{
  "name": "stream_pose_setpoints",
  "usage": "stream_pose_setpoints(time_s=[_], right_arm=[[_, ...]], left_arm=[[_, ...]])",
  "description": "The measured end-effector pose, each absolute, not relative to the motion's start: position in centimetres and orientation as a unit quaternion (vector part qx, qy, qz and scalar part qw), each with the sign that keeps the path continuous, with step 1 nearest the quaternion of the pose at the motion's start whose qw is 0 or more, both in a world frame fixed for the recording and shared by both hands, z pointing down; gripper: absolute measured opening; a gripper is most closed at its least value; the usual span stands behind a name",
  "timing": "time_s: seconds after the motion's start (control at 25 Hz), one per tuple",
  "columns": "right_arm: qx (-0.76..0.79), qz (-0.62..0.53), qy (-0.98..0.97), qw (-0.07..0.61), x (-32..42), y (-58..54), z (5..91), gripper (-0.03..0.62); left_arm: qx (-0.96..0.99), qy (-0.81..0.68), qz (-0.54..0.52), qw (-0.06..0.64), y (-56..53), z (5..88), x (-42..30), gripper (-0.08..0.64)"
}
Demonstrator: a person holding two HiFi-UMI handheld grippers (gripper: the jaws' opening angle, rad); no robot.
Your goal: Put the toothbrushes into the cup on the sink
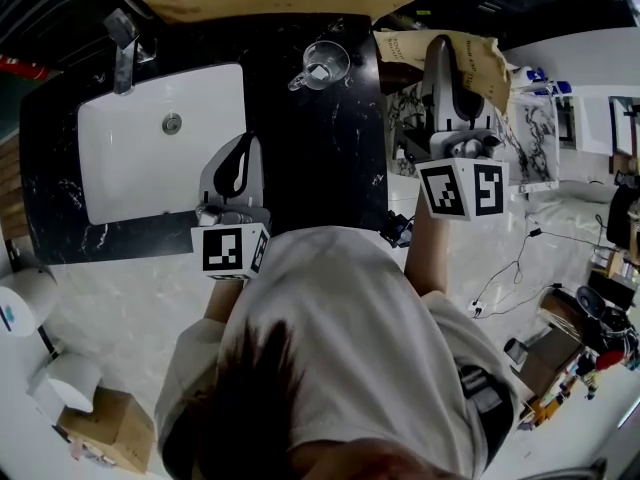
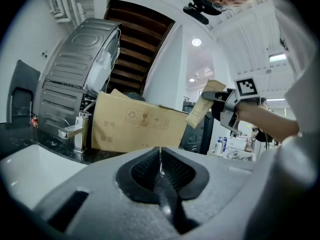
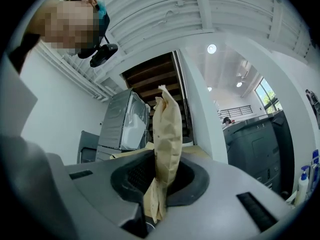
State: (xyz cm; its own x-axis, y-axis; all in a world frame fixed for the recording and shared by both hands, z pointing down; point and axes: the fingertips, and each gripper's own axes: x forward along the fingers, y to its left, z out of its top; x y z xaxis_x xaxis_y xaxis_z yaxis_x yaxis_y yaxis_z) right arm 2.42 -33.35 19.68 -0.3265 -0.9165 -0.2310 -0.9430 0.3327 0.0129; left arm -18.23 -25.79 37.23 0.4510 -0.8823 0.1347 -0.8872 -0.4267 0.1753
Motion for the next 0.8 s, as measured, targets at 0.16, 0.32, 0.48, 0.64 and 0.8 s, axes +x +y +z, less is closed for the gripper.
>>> stream_pose_setpoints(time_s=[0.16,0.32,0.48,0.64,0.8], right_arm=[[-0.564,0.065,0.818,0.089,1.4,-34.2,20.1,0.049],[-0.557,0.057,0.825,0.082,0.4,-35.1,20.9,0.049],[-0.551,0.046,0.83,0.074,-0.5,-35.8,21.9,0.049],[-0.543,0.035,0.836,0.067,-1.3,-36.4,22.8,0.049],[-0.538,0.025,0.841,0.06,-2.0,-36.7,23.8,0.049]], left_arm=[[0.843,-0.525,0.013,0.114,-26.3,37.5,-18.5,0.025],[0.842,-0.527,0.015,0.116,-26.9,37.8,-18.9,0.025],[0.842,-0.525,0.015,0.121,-27.5,38.1,-18.9,0.025],[0.845,-0.52,0.017,0.126,-27.8,38.5,-18.6,0.025],[0.847,-0.515,0.017,0.131,-28.1,38.8,-18.3,0.025]])
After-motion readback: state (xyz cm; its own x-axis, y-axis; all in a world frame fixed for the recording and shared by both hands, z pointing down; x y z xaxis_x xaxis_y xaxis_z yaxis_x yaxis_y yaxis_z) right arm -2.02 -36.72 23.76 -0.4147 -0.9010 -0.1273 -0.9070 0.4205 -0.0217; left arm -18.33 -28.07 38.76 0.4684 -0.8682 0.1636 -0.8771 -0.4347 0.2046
